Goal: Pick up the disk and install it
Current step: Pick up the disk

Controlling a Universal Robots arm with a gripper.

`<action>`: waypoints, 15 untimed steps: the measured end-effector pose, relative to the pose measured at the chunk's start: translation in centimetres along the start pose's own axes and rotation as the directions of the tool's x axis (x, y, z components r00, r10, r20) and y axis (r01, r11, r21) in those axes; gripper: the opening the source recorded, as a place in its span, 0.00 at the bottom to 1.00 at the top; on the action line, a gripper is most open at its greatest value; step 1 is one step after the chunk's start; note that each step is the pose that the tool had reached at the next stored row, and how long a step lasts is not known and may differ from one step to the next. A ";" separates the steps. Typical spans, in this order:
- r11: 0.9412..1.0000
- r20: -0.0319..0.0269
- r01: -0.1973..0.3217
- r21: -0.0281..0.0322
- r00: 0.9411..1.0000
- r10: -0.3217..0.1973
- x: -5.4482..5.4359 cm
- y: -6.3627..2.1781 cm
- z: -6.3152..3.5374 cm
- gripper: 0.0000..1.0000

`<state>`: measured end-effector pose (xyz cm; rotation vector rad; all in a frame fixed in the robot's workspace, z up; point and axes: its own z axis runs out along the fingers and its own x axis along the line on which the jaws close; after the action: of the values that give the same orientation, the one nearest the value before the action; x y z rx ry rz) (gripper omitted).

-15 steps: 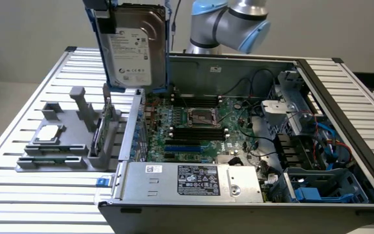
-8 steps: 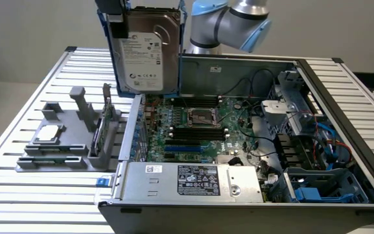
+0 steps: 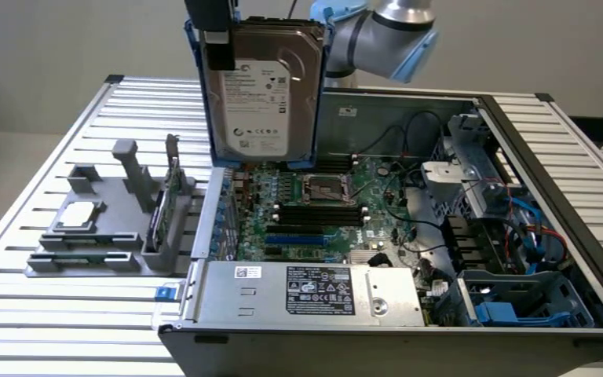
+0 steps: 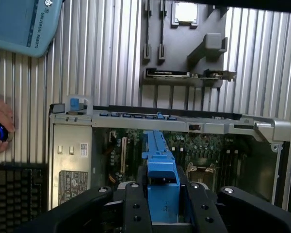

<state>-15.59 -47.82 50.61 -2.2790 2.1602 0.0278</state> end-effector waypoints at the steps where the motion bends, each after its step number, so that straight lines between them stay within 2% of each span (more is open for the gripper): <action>1: 1.000 0.000 0.000 0.000 1.000 0.000 0.2 -0.33 -0.05 0.33; 15: 1.000 0.000 0.000 0.000 1.000 0.000 3.2 -5.12 -0.42 0.33</action>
<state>-10.30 -50.75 50.93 -2.2788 2.1601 0.0280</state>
